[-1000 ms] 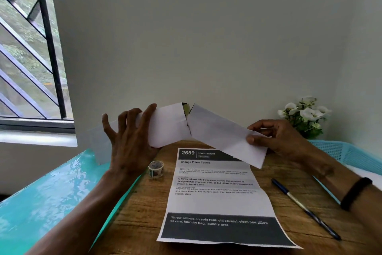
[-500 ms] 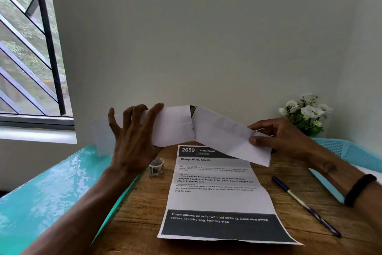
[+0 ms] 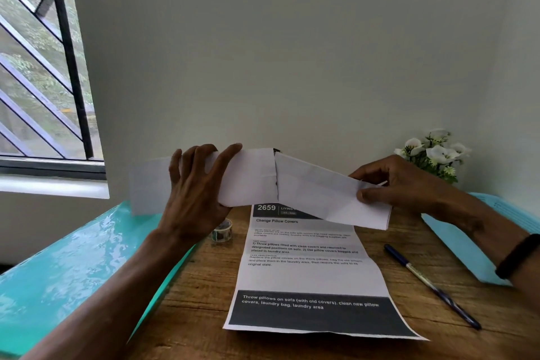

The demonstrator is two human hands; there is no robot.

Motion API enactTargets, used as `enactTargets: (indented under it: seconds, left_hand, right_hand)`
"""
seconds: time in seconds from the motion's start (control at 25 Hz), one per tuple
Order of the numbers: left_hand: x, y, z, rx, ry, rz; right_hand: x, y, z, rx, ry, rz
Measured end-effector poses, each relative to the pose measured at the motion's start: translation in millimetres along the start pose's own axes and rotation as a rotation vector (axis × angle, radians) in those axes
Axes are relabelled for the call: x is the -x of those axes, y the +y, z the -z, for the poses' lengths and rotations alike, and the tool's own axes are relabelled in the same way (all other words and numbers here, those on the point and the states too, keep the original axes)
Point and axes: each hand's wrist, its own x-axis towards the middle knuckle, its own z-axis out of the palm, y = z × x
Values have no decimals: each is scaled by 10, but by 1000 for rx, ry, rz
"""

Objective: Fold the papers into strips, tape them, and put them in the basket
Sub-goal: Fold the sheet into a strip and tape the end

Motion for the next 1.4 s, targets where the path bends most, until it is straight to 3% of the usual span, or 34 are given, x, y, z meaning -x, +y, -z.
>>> enactTargets:
  seconds: [0.28,0.72,0.92,1.12,1.4]
  left_hand:
    - [-38,1,-11,21,-10,-69]
    - [-21,198,-29,35,-14,-165]
    - [-34,271,5,38,28,-186]
    - [-55,157,44,14,118,-57]
    - [-24,216,52,40,91,-59]
  right_hand:
    - [-7,-13,17,35,-44,-85]
    - [19,-395,-196,-98,37,58]
    - [13,-481,-361,-274,141,42]
    - [2,-383,-357,-672,284,-67]
    - [8,-422,-533,-759,367,-113]
